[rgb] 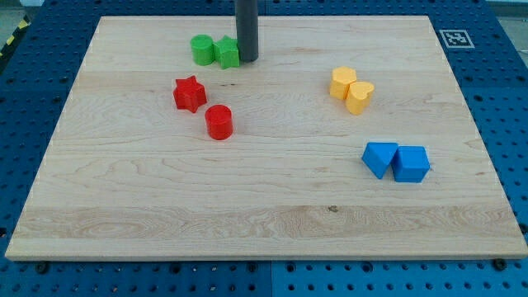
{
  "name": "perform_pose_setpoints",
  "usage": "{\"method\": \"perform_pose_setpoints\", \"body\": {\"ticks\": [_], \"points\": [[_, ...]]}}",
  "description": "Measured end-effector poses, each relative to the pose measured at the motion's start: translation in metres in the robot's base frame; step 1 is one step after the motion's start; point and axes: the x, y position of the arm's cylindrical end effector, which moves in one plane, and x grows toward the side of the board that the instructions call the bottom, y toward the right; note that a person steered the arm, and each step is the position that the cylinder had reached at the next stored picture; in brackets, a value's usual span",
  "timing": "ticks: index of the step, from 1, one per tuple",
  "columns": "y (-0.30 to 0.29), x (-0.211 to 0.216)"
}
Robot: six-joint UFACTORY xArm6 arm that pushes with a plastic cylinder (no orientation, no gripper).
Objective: Move the red star into the red circle
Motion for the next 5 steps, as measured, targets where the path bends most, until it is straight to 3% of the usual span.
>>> {"method": "perform_pose_setpoints", "body": {"ticks": [2, 5], "points": [[-0.009, 0.027], [-0.077, 0.054]]}}
